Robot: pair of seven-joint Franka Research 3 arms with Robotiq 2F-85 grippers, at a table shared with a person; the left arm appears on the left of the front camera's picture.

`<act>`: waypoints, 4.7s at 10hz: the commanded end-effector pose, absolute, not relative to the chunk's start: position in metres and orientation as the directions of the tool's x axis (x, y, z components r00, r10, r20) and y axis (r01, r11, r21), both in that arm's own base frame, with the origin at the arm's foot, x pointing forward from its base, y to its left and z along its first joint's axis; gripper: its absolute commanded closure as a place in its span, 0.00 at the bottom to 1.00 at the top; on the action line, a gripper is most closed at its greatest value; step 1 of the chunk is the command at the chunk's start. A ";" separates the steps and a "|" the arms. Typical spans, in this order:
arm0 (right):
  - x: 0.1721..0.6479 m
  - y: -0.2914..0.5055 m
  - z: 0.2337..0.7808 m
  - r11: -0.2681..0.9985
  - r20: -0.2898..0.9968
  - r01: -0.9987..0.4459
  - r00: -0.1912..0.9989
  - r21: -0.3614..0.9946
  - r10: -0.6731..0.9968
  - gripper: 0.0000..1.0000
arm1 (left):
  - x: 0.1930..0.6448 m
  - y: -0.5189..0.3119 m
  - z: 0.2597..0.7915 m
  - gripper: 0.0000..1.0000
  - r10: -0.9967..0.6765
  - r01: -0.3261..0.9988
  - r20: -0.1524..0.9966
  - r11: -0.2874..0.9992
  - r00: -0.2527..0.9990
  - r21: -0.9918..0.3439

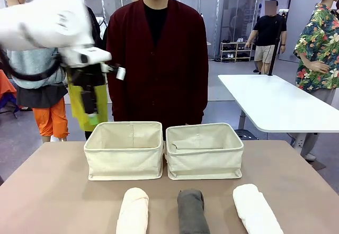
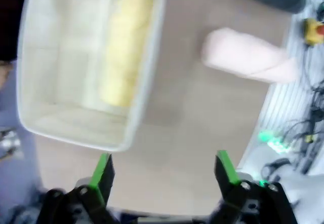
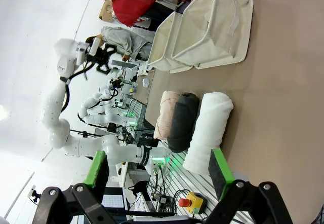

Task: Divide the towels into two baskets.
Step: Pick up one hotel-folded towel from the bottom of the table and place it in the Fabric basket indicated by the person.

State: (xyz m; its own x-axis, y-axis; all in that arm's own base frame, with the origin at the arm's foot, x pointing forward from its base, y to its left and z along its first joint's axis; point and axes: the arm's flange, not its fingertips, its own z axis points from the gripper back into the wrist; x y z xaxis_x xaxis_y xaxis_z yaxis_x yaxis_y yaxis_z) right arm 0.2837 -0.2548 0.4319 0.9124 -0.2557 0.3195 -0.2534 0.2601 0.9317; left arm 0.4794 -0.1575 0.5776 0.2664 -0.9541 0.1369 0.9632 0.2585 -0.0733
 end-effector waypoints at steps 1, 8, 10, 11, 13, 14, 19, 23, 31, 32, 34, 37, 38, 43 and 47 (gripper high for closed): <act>0.281 -0.254 0.434 0.257 0.332 -0.268 0.908 0.928 -0.254 0.00 | 0.435 -0.091 0.544 0.00 -0.823 0.890 0.348 0.381 0.450 -0.250; 0.281 -0.254 0.434 0.257 0.332 -0.268 0.908 0.928 -0.254 0.00 | 0.363 0.175 0.414 0.00 -0.081 0.614 0.616 0.254 0.784 -0.747; 0.281 -0.254 0.434 0.257 0.332 -0.268 0.908 0.928 -0.254 0.00 | 0.346 0.217 0.373 0.00 -0.016 0.554 0.561 0.178 0.828 -0.813; 0.281 -0.254 0.434 0.257 0.332 -0.268 0.908 0.928 -0.254 0.00 | 0.340 0.228 0.361 0.00 0.015 0.528 0.539 0.177 0.842 -0.831; 0.281 -0.254 0.434 0.257 0.332 -0.268 0.908 0.928 -0.254 0.00 | 0.341 0.238 0.358 0.00 0.045 0.518 0.535 0.198 0.843 -0.832; 0.281 -0.254 0.434 0.257 0.332 -0.268 0.908 0.928 -0.254 0.00 | 0.352 0.238 0.360 0.00 0.039 0.509 0.529 0.222 0.847 -0.832; 0.281 -0.254 0.434 0.257 0.332 -0.268 0.908 0.928 -0.254 0.00 | 0.332 0.233 0.344 0.00 0.031 0.501 0.516 0.200 0.856 -0.842; 0.281 -0.254 0.434 0.257 0.332 -0.268 0.908 0.928 -0.254 0.00 | 0.332 0.233 0.344 0.00 0.031 0.501 0.516 0.200 0.856 -0.842; 0.281 -0.254 0.434 0.257 0.332 -0.268 0.908 0.928 -0.254 0.00 | 0.332 0.233 0.344 0.00 0.031 0.501 0.516 0.200 0.856 -0.842; 0.281 -0.254 0.434 0.257 0.332 -0.268 0.908 0.928 -0.254 0.00 | 0.332 0.233 0.344 0.00 0.031 0.501 0.516 0.200 0.856 -0.842; 0.286 -0.232 0.441 0.327 0.308 -0.240 0.936 0.914 -0.173 0.00 | 0.332 0.233 0.344 0.00 0.031 0.501 0.516 0.200 0.856 -0.842; 0.297 -0.143 0.437 0.497 0.212 -0.160 0.976 0.853 -0.049 0.00 | 0.332 0.233 0.344 0.00 0.031 0.501 0.516 0.200 0.856 -0.842; 0.298 -0.115 0.425 0.525 0.164 -0.111 0.985 0.844 -0.056 0.00 | 0.332 0.233 0.344 0.00 0.031 0.501 0.516 0.200 0.856 -0.842; 0.290 -0.027 0.379 0.669 0.063 -0.034 0.998 0.742 -0.019 0.00 | 0.332 0.233 0.344 0.00 0.031 0.501 0.516 0.200 0.856 -0.842; 0.288 0.029 0.340 0.750 0.082 -0.003 0.994 0.661 -0.068 0.00 | 0.332 0.233 0.344 0.00 0.031 0.501 0.516 0.200 0.856 -0.842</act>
